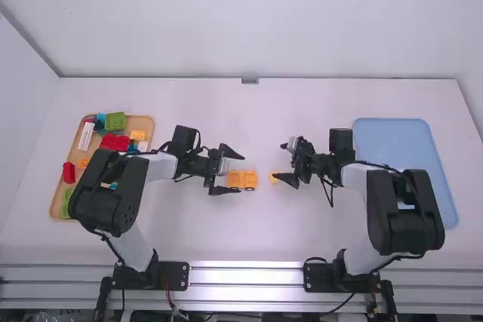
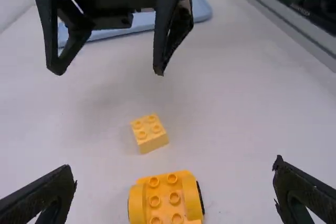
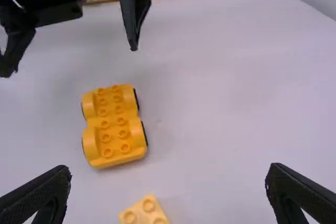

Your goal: Assemble lego blocks to make yellow taxi

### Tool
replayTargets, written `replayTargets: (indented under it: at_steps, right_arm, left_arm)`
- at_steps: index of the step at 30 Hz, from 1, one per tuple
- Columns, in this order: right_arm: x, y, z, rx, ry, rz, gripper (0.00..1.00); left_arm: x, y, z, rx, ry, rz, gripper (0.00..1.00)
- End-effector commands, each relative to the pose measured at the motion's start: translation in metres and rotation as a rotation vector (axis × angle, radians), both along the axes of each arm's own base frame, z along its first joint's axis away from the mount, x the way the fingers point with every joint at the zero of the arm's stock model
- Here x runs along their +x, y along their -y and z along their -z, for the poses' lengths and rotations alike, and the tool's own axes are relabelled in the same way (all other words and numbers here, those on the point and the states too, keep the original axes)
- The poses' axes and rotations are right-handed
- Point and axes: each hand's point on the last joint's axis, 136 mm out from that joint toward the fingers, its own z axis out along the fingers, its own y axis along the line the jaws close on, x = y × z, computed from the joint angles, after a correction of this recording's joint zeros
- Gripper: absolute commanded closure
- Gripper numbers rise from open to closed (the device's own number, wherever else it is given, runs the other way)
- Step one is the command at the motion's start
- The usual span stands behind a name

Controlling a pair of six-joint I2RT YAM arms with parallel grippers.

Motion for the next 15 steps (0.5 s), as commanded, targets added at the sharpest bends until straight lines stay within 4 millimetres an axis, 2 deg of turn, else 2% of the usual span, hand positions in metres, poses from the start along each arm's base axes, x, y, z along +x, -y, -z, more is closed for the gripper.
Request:
replayTargets:
  at_steps: [1,3,6,9,11,14,15]
  right_arm:
    - [0.002,-0.007,-0.002,-0.016,0.015,-0.030,0.01]
    - [-0.006,-0.010,0.019,-0.120,0.022,-0.078,0.00]
    - [-0.007,-0.017,0.043,-0.185,-0.016,-0.126,0.01]
    - [-0.005,-0.010,0.057,-0.212,-0.040,-0.158,0.03]
    - [-0.007,-0.003,0.063,-0.209,-0.047,-0.194,0.08]
    - [-0.014,0.005,0.070,-0.200,0.005,-0.274,0.28]
    - [-0.015,0.005,0.071,-0.197,0.007,-0.279,0.28]
  left_arm:
    - [-0.005,0.002,-0.003,-0.023,-0.027,0.014,0.01]
    - [-0.004,0.001,0.001,0.003,-0.035,0.002,0.01]
    - [-0.003,0.000,0.004,0.019,-0.038,-0.006,0.01]
    - [-0.005,0.000,0.003,0.012,-0.045,0.000,0.01]
    - [-0.006,0.000,0.004,0.016,-0.055,-0.002,0.01]
    - [-0.006,0.000,0.005,0.022,-0.058,-0.005,0.01]
    - [-0.006,0.000,0.005,0.022,-0.057,-0.005,0.01]
